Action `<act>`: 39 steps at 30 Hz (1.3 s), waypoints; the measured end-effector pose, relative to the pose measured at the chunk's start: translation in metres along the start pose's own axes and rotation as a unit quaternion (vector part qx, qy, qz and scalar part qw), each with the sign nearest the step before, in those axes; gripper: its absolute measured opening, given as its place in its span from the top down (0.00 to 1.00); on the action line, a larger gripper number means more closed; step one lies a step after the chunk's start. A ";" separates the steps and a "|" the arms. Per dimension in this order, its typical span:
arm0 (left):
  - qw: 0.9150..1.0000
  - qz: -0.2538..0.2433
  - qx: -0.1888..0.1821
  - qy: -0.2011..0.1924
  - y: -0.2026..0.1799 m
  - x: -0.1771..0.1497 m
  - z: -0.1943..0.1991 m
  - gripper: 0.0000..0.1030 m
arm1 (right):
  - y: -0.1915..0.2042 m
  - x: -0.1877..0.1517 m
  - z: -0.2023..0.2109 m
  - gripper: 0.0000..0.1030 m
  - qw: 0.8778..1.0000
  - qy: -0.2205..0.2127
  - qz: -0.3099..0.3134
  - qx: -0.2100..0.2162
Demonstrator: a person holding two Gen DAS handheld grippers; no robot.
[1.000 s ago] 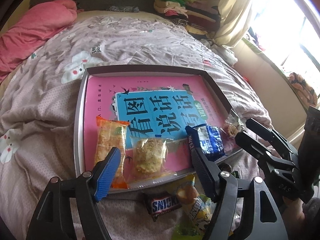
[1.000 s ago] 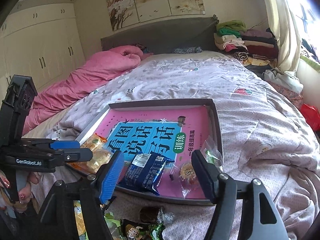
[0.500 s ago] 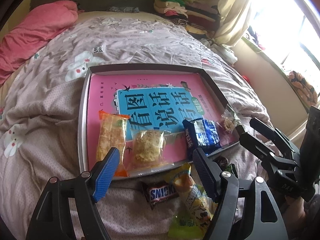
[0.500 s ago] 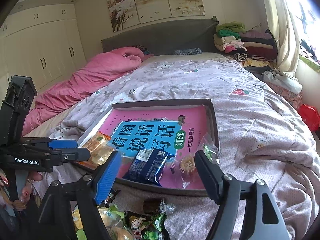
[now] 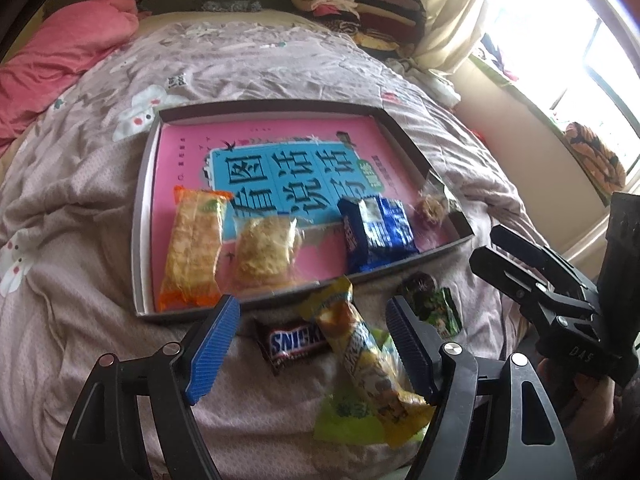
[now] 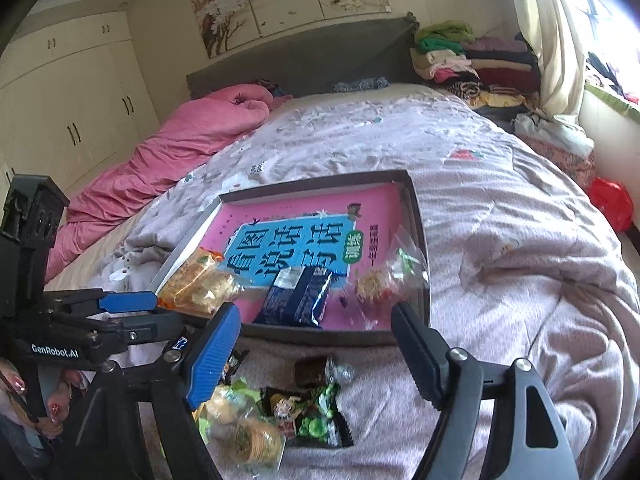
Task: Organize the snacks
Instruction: 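Withdraw both grippers from the tray back toward the remaining snacks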
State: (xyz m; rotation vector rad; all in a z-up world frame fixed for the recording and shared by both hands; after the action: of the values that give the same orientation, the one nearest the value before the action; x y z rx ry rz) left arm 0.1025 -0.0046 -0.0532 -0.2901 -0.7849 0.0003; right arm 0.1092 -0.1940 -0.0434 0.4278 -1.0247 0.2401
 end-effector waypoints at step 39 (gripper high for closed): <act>0.997 0.040 -0.053 0.031 -0.009 -0.031 0.003 0.36 | 0.023 -0.050 0.030 0.25 0.995 0.099 -0.008 -0.017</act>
State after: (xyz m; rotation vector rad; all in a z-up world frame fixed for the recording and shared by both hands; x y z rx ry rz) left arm 0.0771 -0.0155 -0.0706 -0.4203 -0.7121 0.0254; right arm 0.0523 -0.1871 -0.0679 0.3737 -0.8296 0.2456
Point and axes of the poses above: each gripper's, at about its wrist camera, not at the fingertips, and z roughly against the way its jaws point, y to its left, x to its top, the point moved 3 cm from there along -z, roughly the way its jaws point, and after that the axes turned 13 degrees about -y, right-handed, at the moved point
